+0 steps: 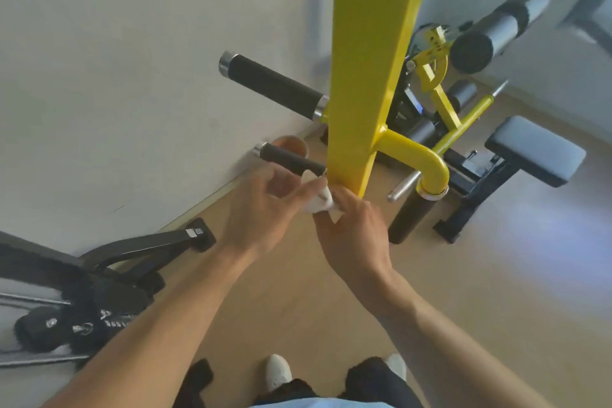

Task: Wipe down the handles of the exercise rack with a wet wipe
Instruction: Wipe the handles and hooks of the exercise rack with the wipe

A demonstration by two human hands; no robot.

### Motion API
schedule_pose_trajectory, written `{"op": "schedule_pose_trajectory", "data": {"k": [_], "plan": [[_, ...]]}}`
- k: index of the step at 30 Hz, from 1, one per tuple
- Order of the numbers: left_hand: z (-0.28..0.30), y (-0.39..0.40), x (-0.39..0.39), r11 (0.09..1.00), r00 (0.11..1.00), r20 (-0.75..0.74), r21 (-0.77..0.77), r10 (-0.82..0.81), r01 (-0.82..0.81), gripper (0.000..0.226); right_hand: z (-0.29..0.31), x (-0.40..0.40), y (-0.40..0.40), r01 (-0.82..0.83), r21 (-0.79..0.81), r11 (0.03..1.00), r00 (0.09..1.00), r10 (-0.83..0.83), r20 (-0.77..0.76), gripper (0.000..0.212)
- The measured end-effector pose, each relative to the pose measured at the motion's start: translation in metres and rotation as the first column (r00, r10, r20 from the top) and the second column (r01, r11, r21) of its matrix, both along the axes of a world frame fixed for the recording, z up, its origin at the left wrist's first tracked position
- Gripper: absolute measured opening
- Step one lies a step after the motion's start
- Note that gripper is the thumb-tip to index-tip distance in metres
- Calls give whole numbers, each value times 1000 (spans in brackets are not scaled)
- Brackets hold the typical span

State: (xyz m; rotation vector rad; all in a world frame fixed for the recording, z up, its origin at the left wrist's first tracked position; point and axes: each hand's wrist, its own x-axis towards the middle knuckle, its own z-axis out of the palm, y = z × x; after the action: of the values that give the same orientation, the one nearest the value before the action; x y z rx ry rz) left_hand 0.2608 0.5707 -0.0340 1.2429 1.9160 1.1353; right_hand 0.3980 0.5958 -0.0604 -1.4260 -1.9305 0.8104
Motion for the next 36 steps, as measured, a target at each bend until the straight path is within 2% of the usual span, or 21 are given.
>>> {"op": "schedule_pose_trajectory", "data": {"k": [3, 6, 8, 12, 15, 19, 22, 25, 27, 29, 31, 34, 36], "plan": [[-5, -3, 0, 989, 995, 32, -111, -98, 101, 43, 5, -7, -5, 26, 50, 998, 997, -30, 78, 15], [-9, -3, -4, 989, 995, 79, -133, -56, 66, 18, 6, -5, -5, -40, 43, 998, 995, 36, 98, 31], [-8, -3, -4, 994, 995, 93, -102, -26, 35, 5, 7, -3, -2, -106, 9, 994, 992, 105, 73, 43], [-8, -5, -5, 998, 991, 122, 12, 53, -55, 15, 11, 1, 2, -168, -108, 980, 985, 170, 9, 71], [-11, -4, -8, 989, 991, 99, 109, 90, -101, 12, 14, 0, 3, -170, -138, 976, 985, 170, -16, 79], [-8, -1, -13, 972, 982, 173, 209, 70, -106, 13, 18, -4, 5, -135, -195, 971, 986, 113, -120, 58], [-4, 7, -23, 978, 971, 240, 195, 21, -70, 14, 19, -17, 5, -100, -205, 974, 978, 59, -198, 43], [-4, 17, -41, 985, 990, 133, 161, 36, -58, 12, 17, -39, 2, 10, -169, 986, 942, -66, -329, 26], [-7, 26, -56, 984, 1000, 19, 176, 10, -13, 13, 19, -56, 7, 76, -90, 993, 926, -104, -362, 14], [-12, 38, -71, 979, 998, -64, 202, -22, 35, 14, 18, -71, 18, 61, 45, 997, 968, -49, -245, 24], [-23, 53, -83, 975, 985, -168, 208, -48, 83, 7, 11, -82, 35, -28, 181, 983, 1000, 30, -8, 35], [-43, 70, -95, 974, 948, -277, 112, -158, 196, 12, -3, -91, 52, -127, 229, 965, 913, 24, 406, 34], [-52, 73, -100, 973, 950, -255, 95, -182, 212, 8, -7, -93, 55, -156, 279, 948, 868, -3, 496, 26]]}}
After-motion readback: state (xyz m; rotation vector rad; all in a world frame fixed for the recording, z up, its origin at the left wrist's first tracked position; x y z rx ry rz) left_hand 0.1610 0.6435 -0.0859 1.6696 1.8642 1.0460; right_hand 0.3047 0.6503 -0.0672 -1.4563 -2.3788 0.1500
